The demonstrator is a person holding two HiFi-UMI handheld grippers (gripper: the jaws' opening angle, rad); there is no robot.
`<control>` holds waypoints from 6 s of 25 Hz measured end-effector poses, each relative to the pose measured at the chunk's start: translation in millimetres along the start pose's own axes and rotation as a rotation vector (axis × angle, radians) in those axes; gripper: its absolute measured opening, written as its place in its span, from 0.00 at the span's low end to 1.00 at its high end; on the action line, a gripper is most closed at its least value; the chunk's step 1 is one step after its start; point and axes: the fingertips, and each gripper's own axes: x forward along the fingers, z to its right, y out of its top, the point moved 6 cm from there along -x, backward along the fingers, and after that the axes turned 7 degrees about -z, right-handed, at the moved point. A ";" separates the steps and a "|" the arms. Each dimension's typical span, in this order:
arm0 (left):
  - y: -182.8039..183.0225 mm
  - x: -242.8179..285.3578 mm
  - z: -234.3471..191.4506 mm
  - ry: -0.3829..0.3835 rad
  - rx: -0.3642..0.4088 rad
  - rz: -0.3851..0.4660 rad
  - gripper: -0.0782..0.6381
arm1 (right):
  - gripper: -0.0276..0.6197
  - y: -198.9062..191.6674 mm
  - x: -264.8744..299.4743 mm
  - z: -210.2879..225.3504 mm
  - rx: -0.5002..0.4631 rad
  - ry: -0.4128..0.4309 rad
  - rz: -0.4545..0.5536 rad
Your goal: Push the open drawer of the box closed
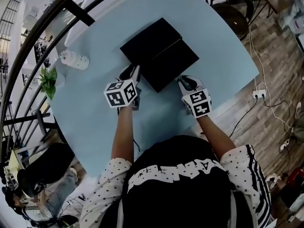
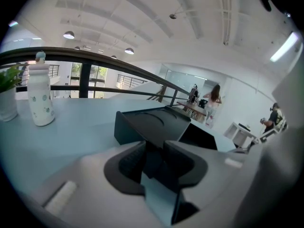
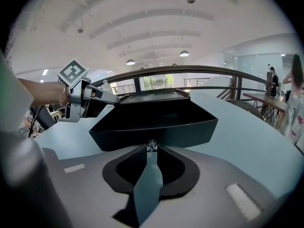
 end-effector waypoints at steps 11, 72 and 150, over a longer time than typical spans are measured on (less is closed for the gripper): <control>0.4 -0.9 -1.0 0.009 0.018 -0.007 0.11 | 0.14 11.7 7.4 -5.0 -0.004 0.029 0.009; 4.2 -4.7 -4.8 0.011 0.008 -0.017 0.11 | 0.13 64.2 48.2 -6.7 -0.069 0.069 -0.048; 5.2 -10.5 -5.4 0.053 0.038 0.031 0.11 | 0.17 99.9 62.1 -1.2 -0.063 0.064 0.023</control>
